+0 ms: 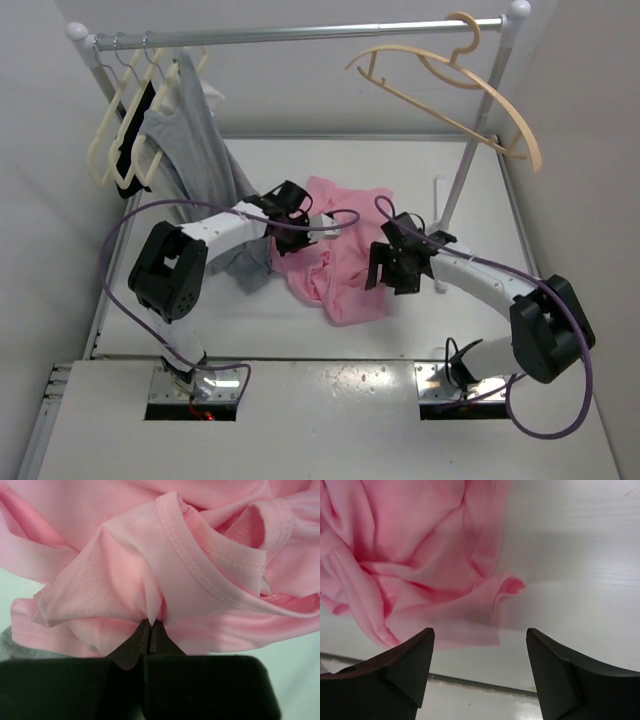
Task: Place the t-shirt on the hanger
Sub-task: Move the tshirt to the center of the board
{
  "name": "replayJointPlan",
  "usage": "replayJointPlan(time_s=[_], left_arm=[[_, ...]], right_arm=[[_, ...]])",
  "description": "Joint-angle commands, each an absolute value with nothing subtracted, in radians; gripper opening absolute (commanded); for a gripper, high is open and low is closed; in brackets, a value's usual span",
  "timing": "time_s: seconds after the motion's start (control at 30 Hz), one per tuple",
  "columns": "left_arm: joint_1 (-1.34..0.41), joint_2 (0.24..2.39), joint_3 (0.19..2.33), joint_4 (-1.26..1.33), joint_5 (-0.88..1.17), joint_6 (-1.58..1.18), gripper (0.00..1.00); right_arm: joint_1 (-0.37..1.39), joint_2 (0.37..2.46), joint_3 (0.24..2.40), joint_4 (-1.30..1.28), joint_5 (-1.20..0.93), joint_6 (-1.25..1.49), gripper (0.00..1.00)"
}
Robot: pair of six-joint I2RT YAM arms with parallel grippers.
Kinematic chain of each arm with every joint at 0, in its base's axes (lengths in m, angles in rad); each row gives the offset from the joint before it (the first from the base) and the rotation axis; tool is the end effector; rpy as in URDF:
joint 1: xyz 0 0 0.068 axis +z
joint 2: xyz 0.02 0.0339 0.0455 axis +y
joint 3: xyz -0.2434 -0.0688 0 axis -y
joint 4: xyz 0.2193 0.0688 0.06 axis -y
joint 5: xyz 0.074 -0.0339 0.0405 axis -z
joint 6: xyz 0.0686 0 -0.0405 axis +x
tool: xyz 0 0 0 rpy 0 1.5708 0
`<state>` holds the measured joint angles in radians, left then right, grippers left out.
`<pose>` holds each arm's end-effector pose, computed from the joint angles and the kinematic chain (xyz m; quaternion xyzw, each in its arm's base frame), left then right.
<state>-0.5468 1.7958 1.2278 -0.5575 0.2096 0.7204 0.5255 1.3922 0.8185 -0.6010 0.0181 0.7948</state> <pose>0.2934 -0.1953 0.1560 0.5929 0.7680 -0.0826 0.2276 0.2156 0.1236 0.1529 0.1334 0.9713 0.1136 0.1609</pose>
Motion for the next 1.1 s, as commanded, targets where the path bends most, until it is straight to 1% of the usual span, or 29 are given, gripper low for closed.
replayJointPlan(time_s=[0.0, 0.03, 0.07, 0.1, 0.13, 0.2, 0.27, 0.33, 0.37, 0.4, 0.43, 0.47, 0.5, 0.6, 0.67, 0.73, 0.77, 0.83, 0.87, 0.9, 0.97, 1.03, 1.07], left_arm=[[-0.535, 1.737, 1.279, -0.618, 0.258, 0.647, 0.0], [-0.535, 1.736, 1.279, -0.627, 0.258, 0.647, 0.0], [-0.535, 1.724, 1.279, -0.643, 0.258, 0.647, 0.0], [-0.535, 1.724, 1.279, -0.652, 0.267, 0.647, 0.0], [-0.535, 1.714, 1.291, -0.673, 0.267, 0.647, 0.0], [-0.535, 1.703, 1.304, -0.713, 0.278, 0.669, 0.0], [-0.526, 1.672, 1.327, -0.805, 0.31, 0.718, 0.0], [-0.526, 1.642, 1.327, -0.879, 0.346, 0.836, 0.0], [-0.516, 1.608, 1.327, -0.967, 0.347, 0.888, 0.0], [-0.515, 1.591, 1.327, -1.015, 0.357, 0.994, 0.0], [-0.515, 1.574, 1.303, -1.12, 0.357, 1.055, 0.0], [-0.515, 1.56, 1.29, -1.173, 0.357, 1.118, 0.0], [-0.515, 1.531, 1.272, -1.213, 0.357, 1.22, 0.0], [-0.544, 1.474, 1.168, -1.269, 0.27, 1.304, 0.0], [-0.566, 1.415, 1.071, -1.252, 0.206, 1.353, 0.0], [-0.604, 1.379, 1.019, -1.229, 0.206, 1.391, 0.08], [-0.62, 1.353, 1.002, -1.22, 0.224, 1.403, 0.23], [-0.666, 1.344, 0.979, -1.22, 0.277, 1.428, 0.34], [-0.679, 1.33, 0.979, -1.22, 0.337, 1.428, 0.47], [-0.708, 1.33, 0.979, -1.189, 0.363, 1.428, 0.53], [-0.73, 1.33, 0.992, -1.151, 0.393, 1.372, 0.59], [-0.73, 1.33, 1.022, -1.121, 0.402, 1.318, 0.63], [-0.73, 1.33, 1.034, -1.111, 0.402, 1.306, 0.63]], right_arm=[[0.554, 1.4, 0.75, -0.517, -0.121, 0.864, 0.74], [0.554, 1.416, 0.739, -0.508, -0.121, 0.864, 0.7], [0.554, 1.434, 0.739, -0.508, -0.104, 0.864, 0.63], [0.554, 1.468, 0.73, -0.508, -0.104, 0.864, 0.38], [0.545, 1.483, 0.73, -0.494, -0.104, 0.864, 0.24], [0.531, 1.509, 0.73, -0.443, -0.133, 0.864, 0.0], [0.519, 1.549, 0.756, -0.454, -0.06, 0.864, 0.0], [0.506, 1.569, 0.819, -0.468, 0.012, 0.864, 0.0], [0.491, 1.587, 0.863, -0.468, 0.087, 0.864, 0.0], [0.468, 1.601, 0.886, -0.468, 0.119, 0.864, 0.0], [0.453, 1.618, 0.911, -0.456, 0.168, 0.853, 0.0], [0.439, 1.643, 0.969, -0.456, 0.184, 0.844, 0.0], [0.411, 1.705, 1.003, -0.456, 0.198, 0.844, 0.0], [0.39, 1.808, 1.164, -0.477, 0.231, 0.809, 0.0], [0.381, 1.887, 1.259, -0.477, 0.232, 0.808, 0.0], [0.38, 1.933, 1.322, -0.468, 0.232, 0.798, 0.0], [0.38, 1.984, 1.397, -0.478, 0.244, 0.775, 0.0], [0.38, 2.04, 1.509, -0.515, 0.273, 0.756, 0.0], [0.38, 2.066, 1.541, -0.525, 0.291, 0.743, 0.0], [0.38, 2.115, 1.571, -0.54, 0.322, 0.742, 0.0], [0.371, 2.152, 1.644, -0.549, 0.345, 0.733, 0.0], [0.371, 2.175, 1.702, -0.56, 0.354, 0.706, 0.0], [0.371, 2.186, 1.718, -0.56, 0.354, 0.693, 0.0]])
